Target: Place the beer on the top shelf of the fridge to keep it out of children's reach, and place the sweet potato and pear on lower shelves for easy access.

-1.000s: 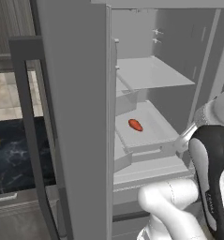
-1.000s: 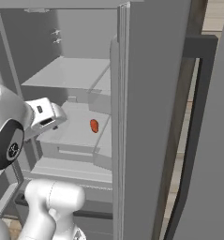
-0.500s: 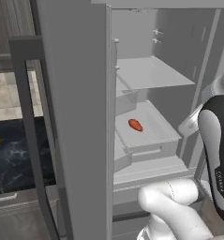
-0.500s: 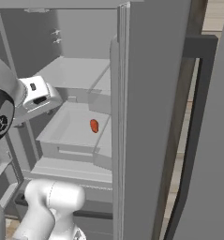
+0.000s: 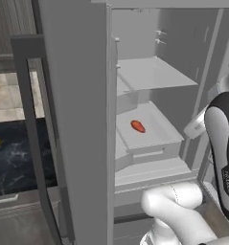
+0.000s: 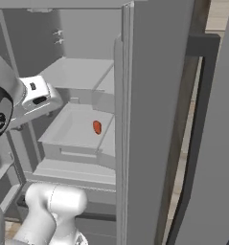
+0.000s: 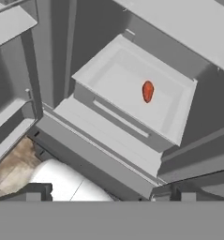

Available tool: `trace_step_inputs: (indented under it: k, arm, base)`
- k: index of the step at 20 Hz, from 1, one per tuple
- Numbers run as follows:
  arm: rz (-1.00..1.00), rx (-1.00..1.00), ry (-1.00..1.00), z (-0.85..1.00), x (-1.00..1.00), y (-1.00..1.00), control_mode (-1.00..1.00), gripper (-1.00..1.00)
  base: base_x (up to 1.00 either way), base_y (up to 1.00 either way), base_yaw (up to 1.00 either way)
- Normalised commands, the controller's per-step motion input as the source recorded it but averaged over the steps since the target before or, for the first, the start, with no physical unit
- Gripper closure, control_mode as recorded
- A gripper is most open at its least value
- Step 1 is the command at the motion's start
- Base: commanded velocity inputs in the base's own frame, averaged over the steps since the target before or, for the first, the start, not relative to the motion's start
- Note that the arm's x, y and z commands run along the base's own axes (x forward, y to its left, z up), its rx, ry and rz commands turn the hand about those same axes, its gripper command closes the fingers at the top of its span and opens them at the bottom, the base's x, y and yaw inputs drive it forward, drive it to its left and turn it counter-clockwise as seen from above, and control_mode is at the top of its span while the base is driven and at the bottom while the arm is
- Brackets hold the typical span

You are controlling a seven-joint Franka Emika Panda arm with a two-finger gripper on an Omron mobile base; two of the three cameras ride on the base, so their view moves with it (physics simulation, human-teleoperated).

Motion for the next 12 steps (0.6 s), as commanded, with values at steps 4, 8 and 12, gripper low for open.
trace_step_inputs:
  k: [4, 8, 12]
  arm:
    - [0.00, 0.00, 0.00, 0.00, 0.00, 0.00, 1.00, -1.00]
    - [0.00, 0.00, 0.00, 0.00, 0.00, 0.00, 1.00, -1.00]
    - [0.00, 0.00, 0.00, 0.00, 0.00, 0.00, 1.00, -1.00]
  base:
    - [-0.87, 0.00, 0.05]
    - [-0.97, 0.00, 0.06]
    - [-1.00, 0.08, 0.12]
